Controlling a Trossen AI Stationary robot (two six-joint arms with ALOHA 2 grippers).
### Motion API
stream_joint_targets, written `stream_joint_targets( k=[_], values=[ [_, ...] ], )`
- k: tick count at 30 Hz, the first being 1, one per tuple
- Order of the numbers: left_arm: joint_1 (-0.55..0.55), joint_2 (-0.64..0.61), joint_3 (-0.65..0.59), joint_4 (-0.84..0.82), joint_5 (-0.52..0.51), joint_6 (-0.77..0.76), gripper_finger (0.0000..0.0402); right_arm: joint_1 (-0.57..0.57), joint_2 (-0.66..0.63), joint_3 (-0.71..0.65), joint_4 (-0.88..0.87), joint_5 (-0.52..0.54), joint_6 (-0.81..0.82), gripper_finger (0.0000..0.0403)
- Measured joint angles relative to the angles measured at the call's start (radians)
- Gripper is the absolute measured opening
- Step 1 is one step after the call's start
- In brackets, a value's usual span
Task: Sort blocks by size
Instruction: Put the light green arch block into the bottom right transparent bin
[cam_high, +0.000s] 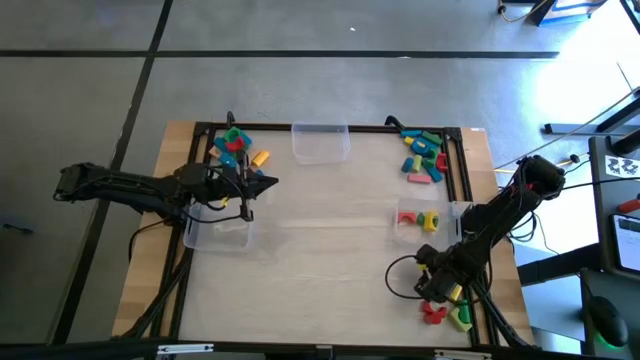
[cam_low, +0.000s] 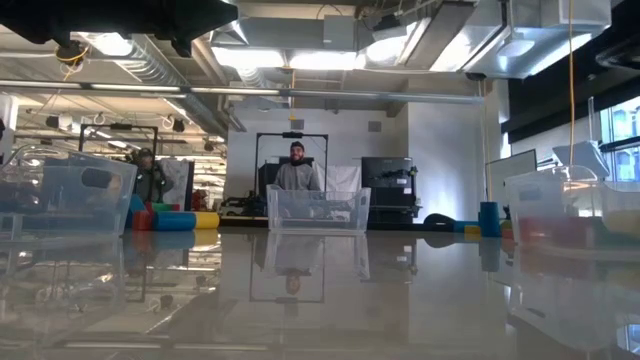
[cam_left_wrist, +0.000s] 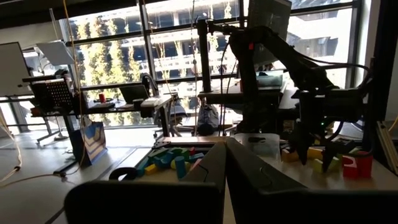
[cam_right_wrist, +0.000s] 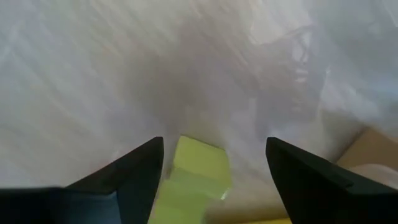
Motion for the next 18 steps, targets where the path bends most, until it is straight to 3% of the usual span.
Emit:
stream_joint_targets(
  k=[11,18],
  values=[
    [0.0,0.0,0.0,-0.001,0.0,0.0,0.0004,0.0,0.0,-0.001,-0.002,-0.094,0.026,0.0279],
    [0.0,0.0,0.0,-0.001,0.0,0.002,0.0004,0.0,0.006,-0.001,-0.02,-0.051,0.089,0.0208]
  ],
)
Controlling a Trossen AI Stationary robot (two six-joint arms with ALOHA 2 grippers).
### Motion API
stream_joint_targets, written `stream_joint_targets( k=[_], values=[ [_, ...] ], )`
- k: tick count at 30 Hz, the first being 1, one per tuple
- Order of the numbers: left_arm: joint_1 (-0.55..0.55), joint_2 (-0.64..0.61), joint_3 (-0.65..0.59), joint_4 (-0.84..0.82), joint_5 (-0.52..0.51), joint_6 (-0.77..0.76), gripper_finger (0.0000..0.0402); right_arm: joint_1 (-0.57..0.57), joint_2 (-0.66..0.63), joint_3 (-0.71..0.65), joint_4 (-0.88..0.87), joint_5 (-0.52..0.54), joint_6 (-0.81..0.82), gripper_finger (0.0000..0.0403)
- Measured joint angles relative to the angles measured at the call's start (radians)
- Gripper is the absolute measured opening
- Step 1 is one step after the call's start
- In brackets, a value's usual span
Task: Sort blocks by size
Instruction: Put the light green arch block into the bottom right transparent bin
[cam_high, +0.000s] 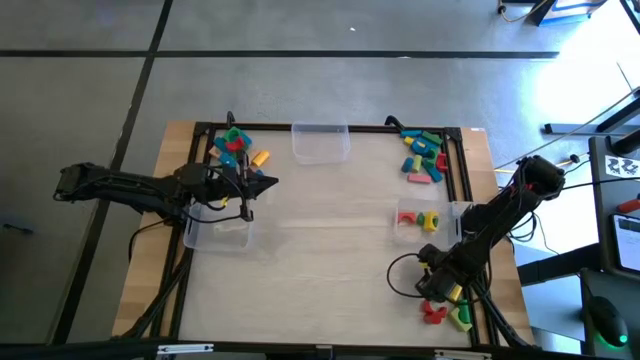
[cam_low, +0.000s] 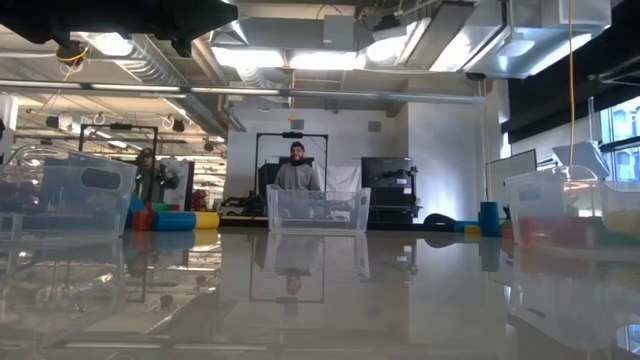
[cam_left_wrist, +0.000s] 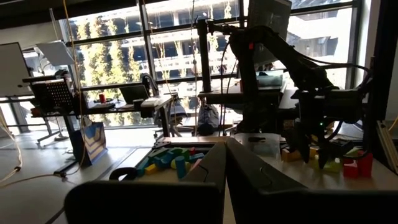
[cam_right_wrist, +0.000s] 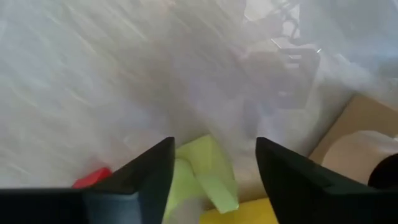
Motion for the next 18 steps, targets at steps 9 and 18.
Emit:
stream_joint_targets(
  k=[9,18],
  values=[
    [0.0,0.0,0.0,0.0,0.0,0.0,0.0004,0.0,0.007,0.0,0.011,0.002,-0.018,0.0105],
    [0.0,0.0,0.0,0.0,0.0,0.001,0.0004,0.0,0.007,0.0,0.015,0.029,-0.173,0.0024]
  ],
)
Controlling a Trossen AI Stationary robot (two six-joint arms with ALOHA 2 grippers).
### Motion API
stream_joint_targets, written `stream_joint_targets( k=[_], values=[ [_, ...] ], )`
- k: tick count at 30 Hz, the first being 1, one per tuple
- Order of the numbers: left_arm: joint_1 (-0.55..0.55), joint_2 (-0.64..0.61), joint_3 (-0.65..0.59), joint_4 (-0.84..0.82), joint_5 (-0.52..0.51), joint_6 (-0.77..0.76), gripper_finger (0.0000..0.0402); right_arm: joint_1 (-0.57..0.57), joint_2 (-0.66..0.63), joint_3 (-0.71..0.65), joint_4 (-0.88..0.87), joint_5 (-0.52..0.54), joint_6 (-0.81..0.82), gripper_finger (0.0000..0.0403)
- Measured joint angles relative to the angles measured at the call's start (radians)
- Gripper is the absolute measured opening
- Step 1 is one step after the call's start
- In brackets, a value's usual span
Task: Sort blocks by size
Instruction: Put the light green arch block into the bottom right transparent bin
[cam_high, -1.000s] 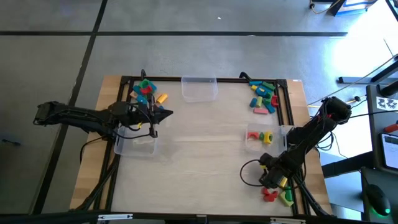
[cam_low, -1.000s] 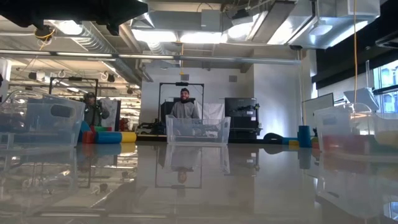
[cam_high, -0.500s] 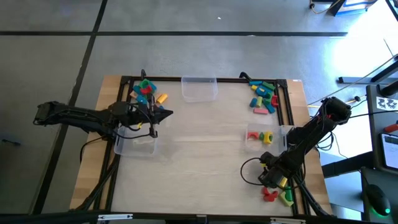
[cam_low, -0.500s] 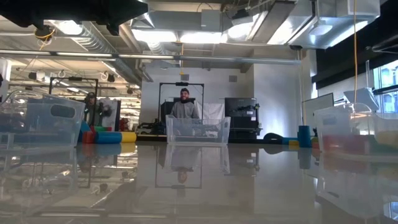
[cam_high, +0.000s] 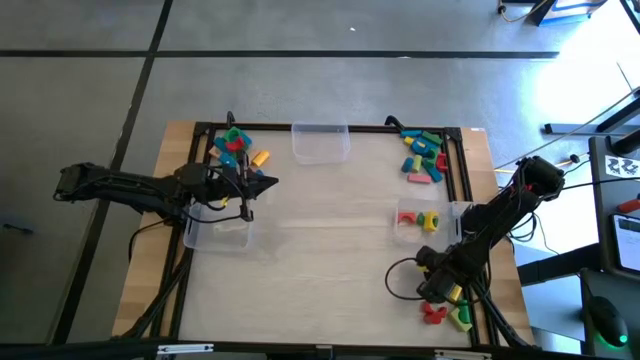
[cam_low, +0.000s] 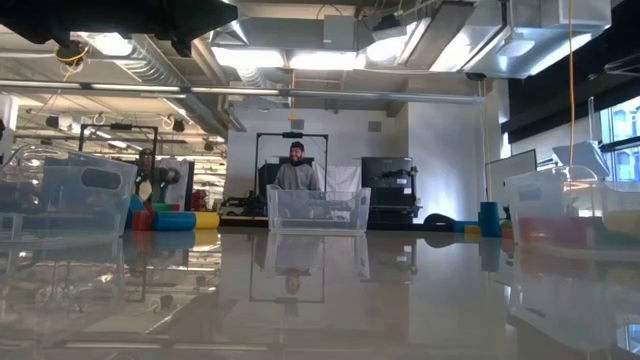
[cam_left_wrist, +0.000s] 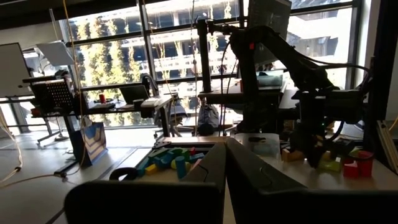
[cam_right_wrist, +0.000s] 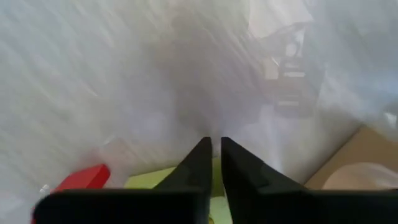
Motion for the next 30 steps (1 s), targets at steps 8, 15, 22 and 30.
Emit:
stream_joint_targets(
  k=[8,15,22,30],
  values=[
    [0.0,0.0,0.0,0.0,0.0,0.0,0.0004,-0.06,0.0,0.0,-0.011,0.042,-0.129,0.0014],
    [0.0,0.0,0.0,0.0,0.0,0.0,0.0004,-0.128,-0.035,0.001,-0.012,-0.031,-0.208,0.0007],
    [0.0,0.0,0.0,0.0,0.0,-0.003,0.0004,-0.121,-0.114,0.039,-0.011,-0.078,-0.152,0.0016],
    [0.0,0.0,0.0,-0.001,0.0,-0.003,0.0004,-0.045,-0.126,0.06,-0.038,-0.057,-0.078,0.0048]
  ],
)
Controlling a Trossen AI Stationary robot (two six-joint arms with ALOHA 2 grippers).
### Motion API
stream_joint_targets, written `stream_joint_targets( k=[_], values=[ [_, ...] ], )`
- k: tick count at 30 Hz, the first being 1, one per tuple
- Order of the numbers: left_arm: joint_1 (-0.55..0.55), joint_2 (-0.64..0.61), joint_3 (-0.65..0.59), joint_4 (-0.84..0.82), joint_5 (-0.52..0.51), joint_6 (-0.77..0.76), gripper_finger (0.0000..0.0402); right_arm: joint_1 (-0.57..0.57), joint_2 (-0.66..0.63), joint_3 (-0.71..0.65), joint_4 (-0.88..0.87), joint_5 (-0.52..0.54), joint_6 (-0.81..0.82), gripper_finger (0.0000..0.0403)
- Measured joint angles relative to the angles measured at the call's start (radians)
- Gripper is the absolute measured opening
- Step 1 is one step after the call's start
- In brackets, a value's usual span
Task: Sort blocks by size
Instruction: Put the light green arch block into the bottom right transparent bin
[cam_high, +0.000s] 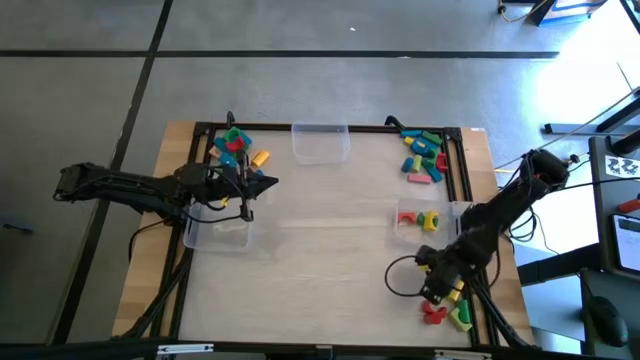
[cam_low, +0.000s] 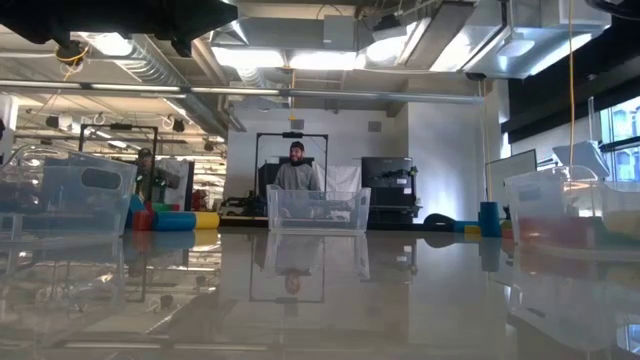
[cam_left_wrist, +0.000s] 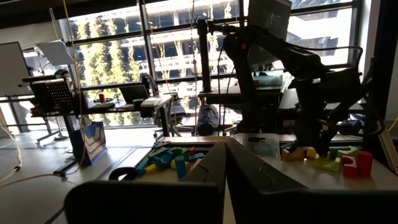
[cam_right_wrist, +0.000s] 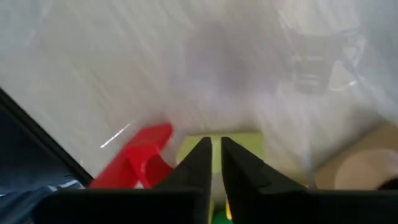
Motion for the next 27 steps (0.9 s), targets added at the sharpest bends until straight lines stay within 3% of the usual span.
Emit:
stream_joint_targets(
  k=[7,12,20,27],
  values=[
    [0.0,0.0,0.0,0.0,0.0,0.003,0.0004,0.084,0.001,0.0,-0.043,-0.018,0.089,0.0139],
    [0.0,0.0,0.0,-0.001,0.0,0.003,0.0004,0.126,0.001,-0.032,-0.058,0.0,0.12,0.0173],
    [0.0,0.0,0.0,-0.001,0.0,0.003,0.0004,0.131,0.002,-0.11,0.055,0.025,0.105,0.017],
    [0.0,0.0,0.0,0.0,0.0,0.001,0.0004,0.131,0.001,-0.145,0.082,-0.012,0.072,0.01]
  ],
)
